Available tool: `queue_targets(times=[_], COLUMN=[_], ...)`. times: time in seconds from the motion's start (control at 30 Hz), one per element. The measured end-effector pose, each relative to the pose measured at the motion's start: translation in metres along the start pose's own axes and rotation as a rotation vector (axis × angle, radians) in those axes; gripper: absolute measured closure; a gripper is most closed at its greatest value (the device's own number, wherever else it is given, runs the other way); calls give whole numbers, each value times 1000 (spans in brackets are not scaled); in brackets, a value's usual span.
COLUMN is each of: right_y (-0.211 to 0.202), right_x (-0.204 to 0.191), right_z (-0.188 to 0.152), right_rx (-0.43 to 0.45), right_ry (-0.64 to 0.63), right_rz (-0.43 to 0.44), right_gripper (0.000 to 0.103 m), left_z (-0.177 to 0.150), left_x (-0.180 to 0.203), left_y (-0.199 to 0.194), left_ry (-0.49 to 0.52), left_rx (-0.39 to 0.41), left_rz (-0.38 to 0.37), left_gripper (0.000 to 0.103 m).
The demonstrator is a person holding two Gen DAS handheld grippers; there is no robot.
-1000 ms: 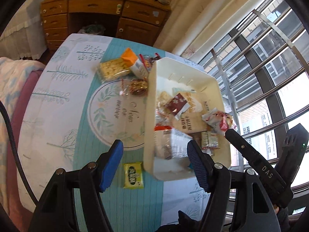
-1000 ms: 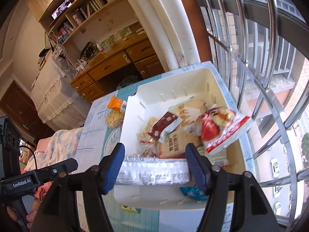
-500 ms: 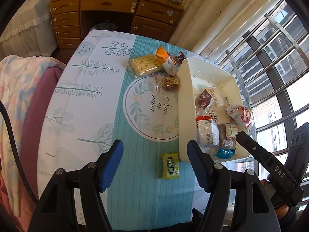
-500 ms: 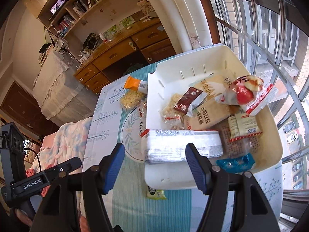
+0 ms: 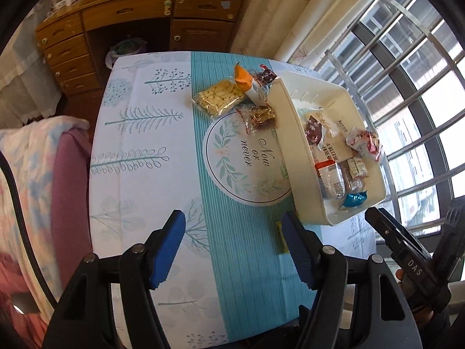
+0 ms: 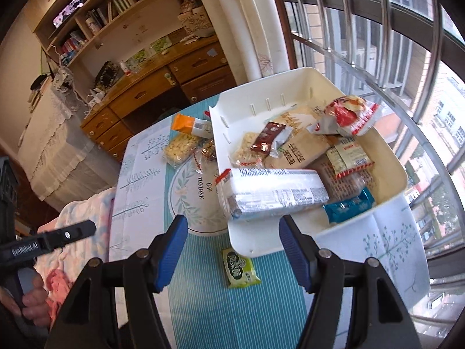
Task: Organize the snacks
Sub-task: 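Withdraw both open tools from the tray toward the remaining snacks, then grasp the clear cracker bag with the left tool while the right tool grasps the yellow-green pack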
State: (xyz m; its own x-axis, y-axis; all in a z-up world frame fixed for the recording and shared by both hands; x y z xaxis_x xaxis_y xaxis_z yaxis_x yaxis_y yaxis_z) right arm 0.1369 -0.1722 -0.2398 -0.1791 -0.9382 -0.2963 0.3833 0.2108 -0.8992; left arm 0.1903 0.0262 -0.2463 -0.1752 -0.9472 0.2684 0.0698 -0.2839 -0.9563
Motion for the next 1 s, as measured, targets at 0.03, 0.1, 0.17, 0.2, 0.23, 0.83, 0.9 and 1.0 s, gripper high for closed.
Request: queue_targets(times=[0.03, 0.1, 0.17, 0.2, 0.23, 0.83, 0.9, 1.0], right_y=[0, -1, 1, 2, 5, 71, 81, 95], right_x=[-1, -4, -7, -7, -7, -14, -16, -19], right_z=[-4, -12, -21, -25, -30, -71, -72, -76], right_rx=[4, 11, 15, 13, 6, -146, -150, -163], right_ry=[1, -11, -25, -28, -28, -169, -189, -209], right_rz=[-13, -42, -85, -105, -130, -196, -200, -192], right_gripper=[37, 37, 37, 37, 37, 38, 38, 39], left_z=[4, 11, 21, 26, 32, 137, 148, 162], left_x=[-2, -3, -5, -5, -6, -5, -6, -11], left_y=[0, 0, 0, 0, 0, 64, 78, 98], left_ry=[24, 63, 107, 125, 144, 262, 276, 276], left_rx=[-11, -26, -35, -36, -38, -100, -103, -110], left_rz=[5, 16, 31, 38, 47, 139, 168, 200], left_gripper=[35, 31, 28, 28, 28, 20, 20, 21])
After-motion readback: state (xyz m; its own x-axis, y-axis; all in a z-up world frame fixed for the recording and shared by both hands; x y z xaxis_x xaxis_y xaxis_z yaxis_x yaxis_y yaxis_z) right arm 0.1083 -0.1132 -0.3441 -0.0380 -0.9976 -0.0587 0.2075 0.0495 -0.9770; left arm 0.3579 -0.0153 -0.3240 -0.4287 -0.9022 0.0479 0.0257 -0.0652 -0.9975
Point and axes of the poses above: each gripper's, at about its wrist camera, not at the fingertips, and y roughly the way its jaws point, x to its right, z to its top, the point moved 10 cm from there along y, roughly the way its jaws point, and after that the axes turned 13 degrees about -x, right-handed, at the moved point
